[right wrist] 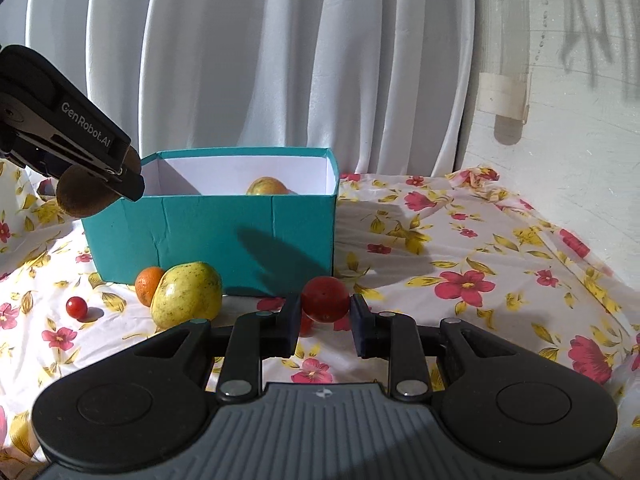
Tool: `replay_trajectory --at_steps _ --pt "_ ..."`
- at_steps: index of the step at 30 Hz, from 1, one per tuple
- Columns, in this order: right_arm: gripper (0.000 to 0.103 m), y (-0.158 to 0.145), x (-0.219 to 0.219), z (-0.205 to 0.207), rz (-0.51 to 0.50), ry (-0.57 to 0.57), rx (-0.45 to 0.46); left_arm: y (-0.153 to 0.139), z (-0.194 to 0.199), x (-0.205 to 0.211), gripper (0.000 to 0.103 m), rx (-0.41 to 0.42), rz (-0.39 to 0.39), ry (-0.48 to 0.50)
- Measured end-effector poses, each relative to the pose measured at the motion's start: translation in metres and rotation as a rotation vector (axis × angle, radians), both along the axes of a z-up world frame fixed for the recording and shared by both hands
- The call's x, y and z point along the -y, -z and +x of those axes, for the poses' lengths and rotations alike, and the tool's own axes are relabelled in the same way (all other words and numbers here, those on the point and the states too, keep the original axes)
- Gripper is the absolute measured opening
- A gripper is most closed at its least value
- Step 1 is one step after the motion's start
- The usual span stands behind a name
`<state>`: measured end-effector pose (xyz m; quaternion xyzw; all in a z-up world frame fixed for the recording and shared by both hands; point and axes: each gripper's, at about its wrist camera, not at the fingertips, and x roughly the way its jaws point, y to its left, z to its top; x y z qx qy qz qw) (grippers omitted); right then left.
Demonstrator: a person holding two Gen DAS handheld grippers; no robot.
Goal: Organize fruits
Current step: 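Carry the kiwi into the teal box and open the left gripper while the right holds the tomato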
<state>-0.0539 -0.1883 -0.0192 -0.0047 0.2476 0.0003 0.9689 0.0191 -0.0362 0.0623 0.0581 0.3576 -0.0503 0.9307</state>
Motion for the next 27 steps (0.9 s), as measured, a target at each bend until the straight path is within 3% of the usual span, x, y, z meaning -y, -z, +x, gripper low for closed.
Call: replay_trajectory --at_steps 14,27 --pt "0.025 -0.025 0.006 0.003 -0.005 0.054 0.072 -0.006 0.043 0.004 0.051 0.040 -0.003 -0.045" --pt "0.025 -0.029 0.008 0.006 0.004 0.070 0.088 0.020 0.076 0.001 0.051 0.002 0.007 -0.071"
